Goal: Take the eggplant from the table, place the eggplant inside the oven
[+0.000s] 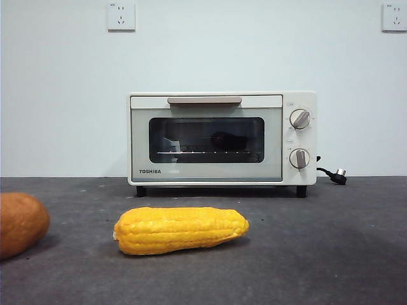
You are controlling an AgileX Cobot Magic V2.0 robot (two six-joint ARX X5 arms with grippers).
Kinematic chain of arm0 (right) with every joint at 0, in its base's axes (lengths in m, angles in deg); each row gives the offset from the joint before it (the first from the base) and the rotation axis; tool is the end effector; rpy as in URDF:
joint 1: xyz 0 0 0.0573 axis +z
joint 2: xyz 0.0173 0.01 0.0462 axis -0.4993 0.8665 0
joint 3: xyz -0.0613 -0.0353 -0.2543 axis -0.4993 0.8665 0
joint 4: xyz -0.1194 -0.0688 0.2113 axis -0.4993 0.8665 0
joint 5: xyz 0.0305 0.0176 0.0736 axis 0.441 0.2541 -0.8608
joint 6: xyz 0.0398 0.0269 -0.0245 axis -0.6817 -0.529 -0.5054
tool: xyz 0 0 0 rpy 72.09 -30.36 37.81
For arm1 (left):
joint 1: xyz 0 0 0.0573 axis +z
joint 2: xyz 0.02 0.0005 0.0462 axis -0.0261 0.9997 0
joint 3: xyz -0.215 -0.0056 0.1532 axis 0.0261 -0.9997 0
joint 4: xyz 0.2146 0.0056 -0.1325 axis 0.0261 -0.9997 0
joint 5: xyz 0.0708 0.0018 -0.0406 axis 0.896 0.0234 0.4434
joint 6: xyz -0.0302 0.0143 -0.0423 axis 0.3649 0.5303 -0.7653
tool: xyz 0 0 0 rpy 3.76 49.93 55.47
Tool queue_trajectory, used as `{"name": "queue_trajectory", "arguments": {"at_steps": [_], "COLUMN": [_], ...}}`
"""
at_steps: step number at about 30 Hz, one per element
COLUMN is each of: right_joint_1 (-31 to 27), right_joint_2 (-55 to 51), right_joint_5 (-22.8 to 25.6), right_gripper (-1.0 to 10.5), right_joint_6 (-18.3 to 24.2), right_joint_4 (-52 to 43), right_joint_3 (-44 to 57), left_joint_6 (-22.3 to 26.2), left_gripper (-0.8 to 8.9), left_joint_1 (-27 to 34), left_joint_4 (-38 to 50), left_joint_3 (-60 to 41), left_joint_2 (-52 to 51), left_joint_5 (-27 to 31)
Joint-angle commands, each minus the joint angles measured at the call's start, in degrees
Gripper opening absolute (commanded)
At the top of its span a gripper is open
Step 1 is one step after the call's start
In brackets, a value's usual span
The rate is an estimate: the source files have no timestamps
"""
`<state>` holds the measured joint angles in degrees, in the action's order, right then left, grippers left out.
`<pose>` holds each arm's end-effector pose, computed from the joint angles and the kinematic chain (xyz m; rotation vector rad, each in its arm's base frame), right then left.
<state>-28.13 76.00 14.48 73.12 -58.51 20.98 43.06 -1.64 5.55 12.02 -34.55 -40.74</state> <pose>0.0783 -0.0013 0.2085 0.0401 0.1343 -0.1060 0.0942 -0.0050 0.1532 -0.0100 0.2007 -0.1661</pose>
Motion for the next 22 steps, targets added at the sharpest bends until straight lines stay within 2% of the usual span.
{"name": "queue_trajectory", "arguments": {"at_steps": [1, 16, 22], "right_joint_1": [-0.13, -0.13, -0.13], "right_joint_2": [-1.09, -1.09, -1.09], "right_joint_5": [0.24, 0.20, -0.04], "right_gripper": [0.0, 0.0, 0.0], "right_joint_6": [0.02, 0.17, 0.20], "right_joint_4": [-2.51, -3.91, -4.11], "right_joint_3": [3.76, 11.02, 11.06], "left_joint_6": [-0.35, -0.35, -0.35], "left_gripper": [-0.03, -0.04, -0.03], "left_joint_1": [-0.11, -0.11, -0.11], "left_joint_4": [0.55, 0.55, 0.52], "left_joint_3": [-0.52, -0.52, -0.52], "left_joint_2": [0.02, 1.20, 1.44], "left_joint_5": [-0.02, -0.02, -0.02]}}
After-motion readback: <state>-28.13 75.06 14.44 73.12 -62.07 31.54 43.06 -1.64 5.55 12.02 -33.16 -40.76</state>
